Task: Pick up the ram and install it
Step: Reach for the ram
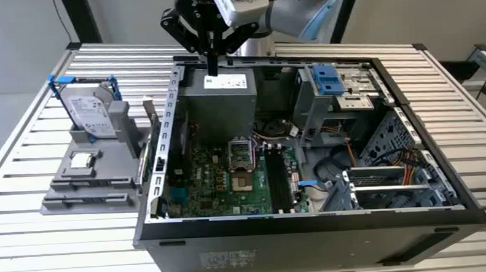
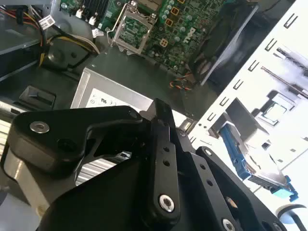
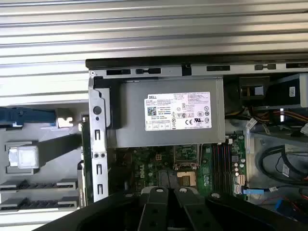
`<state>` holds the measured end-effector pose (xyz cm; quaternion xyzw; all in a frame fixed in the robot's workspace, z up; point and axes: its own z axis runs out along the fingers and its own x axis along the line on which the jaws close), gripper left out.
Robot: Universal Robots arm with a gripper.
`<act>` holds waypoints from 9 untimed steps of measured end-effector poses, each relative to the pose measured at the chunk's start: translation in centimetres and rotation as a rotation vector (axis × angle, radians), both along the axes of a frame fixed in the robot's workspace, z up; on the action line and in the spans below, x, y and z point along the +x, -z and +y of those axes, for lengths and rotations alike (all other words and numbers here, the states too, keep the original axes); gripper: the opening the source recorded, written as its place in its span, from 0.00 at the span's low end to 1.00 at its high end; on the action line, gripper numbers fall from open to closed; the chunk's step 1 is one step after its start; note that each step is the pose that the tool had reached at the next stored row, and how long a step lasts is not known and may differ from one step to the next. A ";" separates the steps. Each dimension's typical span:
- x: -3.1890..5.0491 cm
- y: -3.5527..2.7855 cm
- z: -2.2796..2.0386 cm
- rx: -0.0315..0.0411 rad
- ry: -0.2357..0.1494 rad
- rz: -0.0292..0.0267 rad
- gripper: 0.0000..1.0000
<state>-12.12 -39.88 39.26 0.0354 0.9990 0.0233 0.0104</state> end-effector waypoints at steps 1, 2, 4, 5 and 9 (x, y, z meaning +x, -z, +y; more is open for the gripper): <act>0.00 0.00 0.00 0.0000 0.000 0.0000 0.00; 0.00 0.00 0.00 -0.0001 0.000 0.0000 0.00; 0.00 0.00 0.00 -0.0001 0.000 0.0000 0.00; 0.00 0.00 0.00 -0.0001 0.000 0.0000 0.00; -0.06 0.01 0.00 0.0000 0.000 -0.0002 0.00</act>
